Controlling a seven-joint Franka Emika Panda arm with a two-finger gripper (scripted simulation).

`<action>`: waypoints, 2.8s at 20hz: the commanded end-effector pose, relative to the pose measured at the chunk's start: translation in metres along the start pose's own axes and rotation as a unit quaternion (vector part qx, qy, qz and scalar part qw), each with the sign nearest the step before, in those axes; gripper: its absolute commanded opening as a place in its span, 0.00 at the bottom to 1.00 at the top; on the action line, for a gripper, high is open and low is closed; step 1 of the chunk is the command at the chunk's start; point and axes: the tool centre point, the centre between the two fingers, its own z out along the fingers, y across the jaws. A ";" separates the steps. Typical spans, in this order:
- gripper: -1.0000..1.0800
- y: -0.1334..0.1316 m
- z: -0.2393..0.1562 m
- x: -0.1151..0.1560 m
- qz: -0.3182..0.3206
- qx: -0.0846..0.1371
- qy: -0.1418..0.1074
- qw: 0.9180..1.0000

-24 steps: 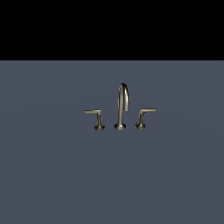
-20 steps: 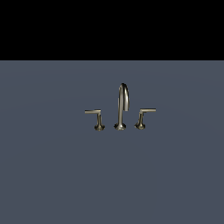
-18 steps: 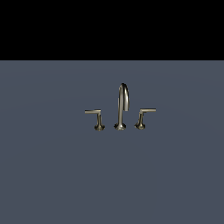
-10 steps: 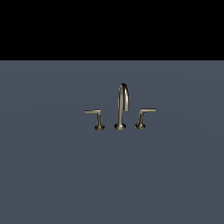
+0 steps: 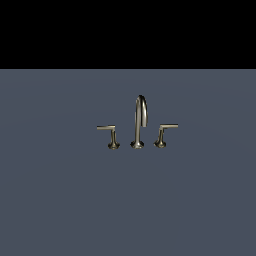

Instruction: Turn on the faucet by rotating a designated handle.

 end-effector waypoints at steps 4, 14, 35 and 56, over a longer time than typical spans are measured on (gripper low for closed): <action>0.00 -0.023 0.032 0.015 0.060 0.000 0.000 0.998; 0.00 -0.060 0.089 0.050 0.168 0.002 0.000 0.986; 0.00 -0.104 0.197 0.136 0.364 0.003 0.001 0.931; 0.00 -0.105 0.305 0.238 0.550 -0.003 0.006 0.835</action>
